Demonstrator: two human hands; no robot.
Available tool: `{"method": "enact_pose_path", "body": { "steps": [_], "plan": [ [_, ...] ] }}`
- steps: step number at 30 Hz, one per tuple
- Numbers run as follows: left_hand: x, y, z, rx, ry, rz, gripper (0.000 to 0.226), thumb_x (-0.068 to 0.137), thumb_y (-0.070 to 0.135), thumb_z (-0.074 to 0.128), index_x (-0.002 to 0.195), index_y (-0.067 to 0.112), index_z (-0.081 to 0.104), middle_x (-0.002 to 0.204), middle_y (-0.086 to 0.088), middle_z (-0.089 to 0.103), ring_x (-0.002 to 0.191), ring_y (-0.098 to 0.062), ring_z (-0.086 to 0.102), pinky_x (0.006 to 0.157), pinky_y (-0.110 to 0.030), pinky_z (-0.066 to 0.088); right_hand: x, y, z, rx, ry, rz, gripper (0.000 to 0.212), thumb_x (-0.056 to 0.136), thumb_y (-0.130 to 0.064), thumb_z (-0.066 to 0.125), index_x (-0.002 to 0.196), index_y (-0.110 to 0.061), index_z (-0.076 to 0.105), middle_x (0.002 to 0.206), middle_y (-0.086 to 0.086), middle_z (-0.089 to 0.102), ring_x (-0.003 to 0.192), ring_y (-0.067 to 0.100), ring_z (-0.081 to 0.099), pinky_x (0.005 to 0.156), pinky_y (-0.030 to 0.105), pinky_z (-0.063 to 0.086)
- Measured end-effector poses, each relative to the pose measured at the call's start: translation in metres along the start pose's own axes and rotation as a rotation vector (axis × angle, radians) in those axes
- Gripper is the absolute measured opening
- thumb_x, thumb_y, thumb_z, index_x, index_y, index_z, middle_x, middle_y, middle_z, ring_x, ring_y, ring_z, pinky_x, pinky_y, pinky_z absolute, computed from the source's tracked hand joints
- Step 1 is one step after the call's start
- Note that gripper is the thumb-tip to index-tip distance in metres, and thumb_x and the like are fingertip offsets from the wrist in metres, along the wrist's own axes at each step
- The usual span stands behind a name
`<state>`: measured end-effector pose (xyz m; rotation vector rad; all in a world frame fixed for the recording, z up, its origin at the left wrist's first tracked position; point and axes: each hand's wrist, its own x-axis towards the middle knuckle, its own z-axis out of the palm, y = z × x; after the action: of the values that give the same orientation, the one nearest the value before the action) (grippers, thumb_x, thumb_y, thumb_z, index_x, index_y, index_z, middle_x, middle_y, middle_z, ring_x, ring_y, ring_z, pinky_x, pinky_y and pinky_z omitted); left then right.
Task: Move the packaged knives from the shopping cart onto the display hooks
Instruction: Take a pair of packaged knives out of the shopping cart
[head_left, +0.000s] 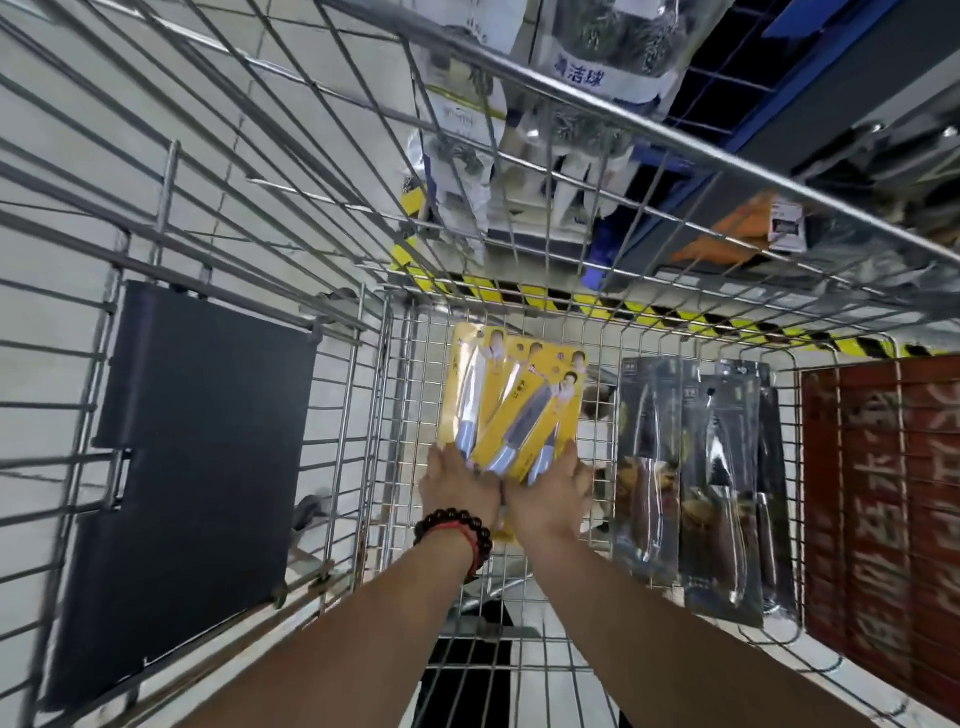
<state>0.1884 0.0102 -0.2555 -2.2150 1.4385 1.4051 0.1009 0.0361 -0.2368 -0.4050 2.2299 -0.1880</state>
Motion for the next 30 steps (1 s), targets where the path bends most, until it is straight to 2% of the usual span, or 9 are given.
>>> {"method": "enact_pose_path", "body": {
  "steps": [3, 6, 9, 13, 16, 18, 24, 27, 30],
  "plan": [
    [-0.007, -0.008, 0.001, -0.039, 0.035, -0.045, 0.043, 0.086, 0.031, 0.059, 0.123, 0.012, 0.050, 0.134, -0.007, 0.038, 0.117, -0.029, 0.042, 0.100, -0.039, 0.041, 0.003, 0.004, -0.005, -0.031, 0.002, 0.008, 0.090, 0.074, -0.034, 0.075, 0.147, -0.022, 0.023, 0.145, 0.011, 0.030, 0.126, 0.037, 0.038, 0.095, 0.039, 0.039],
    [-0.015, -0.011, -0.002, -0.038, 0.031, -0.071, 0.044, 0.082, 0.038, 0.063, 0.117, 0.016, 0.048, 0.126, -0.007, 0.036, 0.115, -0.028, 0.038, 0.090, -0.033, 0.037, 0.005, 0.006, -0.010, -0.031, -0.020, -0.006, 0.070, 0.074, -0.036, 0.074, 0.134, -0.020, 0.041, 0.136, 0.011, 0.036, 0.120, 0.034, 0.042, 0.087, 0.035, 0.038],
    [-0.015, -0.014, -0.007, -0.131, 0.033, -0.102, 0.052, 0.070, 0.045, 0.070, 0.109, 0.021, 0.046, 0.112, -0.004, 0.044, 0.102, -0.027, 0.050, 0.090, -0.038, 0.048, 0.004, 0.007, -0.012, -0.034, -0.022, -0.002, 0.069, 0.072, -0.046, 0.073, 0.128, -0.016, 0.046, 0.134, 0.008, 0.036, 0.120, 0.030, 0.039, 0.091, 0.036, 0.038],
    [-0.008, -0.012, -0.020, -0.543, -0.084, -0.192, 0.080, 0.067, 0.033, 0.082, 0.126, 0.025, 0.030, 0.110, -0.007, 0.059, 0.096, -0.025, 0.061, 0.090, -0.036, 0.050, 0.003, 0.006, -0.011, -0.037, -0.031, 0.010, 0.073, 0.075, -0.055, 0.070, 0.130, -0.016, 0.045, 0.139, 0.006, 0.030, 0.126, 0.029, 0.034, 0.100, 0.040, 0.038],
    [-0.004, -0.005, -0.028, -0.515, -0.234, -0.148, 0.058, 0.076, 0.026, 0.081, 0.124, 0.014, 0.049, 0.108, -0.001, 0.060, 0.097, -0.018, 0.056, 0.085, -0.027, 0.044, 0.000, 0.004, -0.013, -0.047, -0.042, 0.013, 0.065, 0.082, -0.058, 0.061, 0.132, -0.018, 0.047, 0.147, 0.007, 0.023, 0.132, 0.032, 0.028, 0.104, 0.043, 0.035],
    [-0.002, 0.001, -0.027, -0.496, -0.272, -0.112, 0.043, 0.079, 0.024, 0.077, 0.115, 0.008, 0.059, 0.113, -0.007, 0.065, 0.094, -0.021, 0.060, 0.080, -0.028, 0.049, -0.005, 0.002, -0.015, -0.057, -0.057, 0.005, 0.057, 0.086, -0.055, 0.057, 0.131, -0.022, 0.049, 0.152, 0.005, 0.017, 0.133, 0.034, 0.025, 0.103, 0.043, 0.034],
    [-0.016, 0.010, -0.024, -0.419, -0.198, -0.063, 0.016, 0.090, 0.017, 0.059, 0.105, 0.018, 0.060, 0.102, -0.003, 0.069, 0.095, -0.023, 0.066, 0.087, -0.038, 0.054, -0.022, 0.003, -0.024, -0.107, -0.146, -0.040, 0.069, 0.088, -0.055, 0.055, 0.147, -0.029, 0.032, 0.157, 0.004, 0.005, 0.140, 0.037, 0.017, 0.107, 0.043, 0.031],
    [-0.027, 0.008, -0.030, -0.478, -0.191, -0.047, 0.018, 0.088, 0.013, 0.059, 0.106, 0.016, 0.062, 0.105, -0.008, 0.069, 0.098, -0.026, 0.065, 0.089, -0.046, 0.054, -0.030, 0.002, -0.031, -0.022, -0.169, -0.132, 0.062, 0.089, -0.047, 0.060, 0.143, -0.026, 0.038, 0.149, 0.007, 0.028, 0.125, 0.026, 0.038, 0.098, 0.033, 0.037],
    [-0.044, 0.015, -0.050, -0.569, -0.235, -0.007, 0.027, 0.088, 0.011, 0.064, 0.115, 0.009, 0.060, 0.106, -0.008, 0.070, 0.098, -0.024, 0.065, 0.087, -0.041, 0.054, -0.047, -0.004, -0.048, 0.331, -0.279, -0.121, 0.062, 0.085, -0.035, 0.070, 0.138, -0.021, 0.041, 0.135, 0.003, 0.053, 0.105, 0.014, 0.055, 0.081, 0.024, 0.047]
  ]
}}
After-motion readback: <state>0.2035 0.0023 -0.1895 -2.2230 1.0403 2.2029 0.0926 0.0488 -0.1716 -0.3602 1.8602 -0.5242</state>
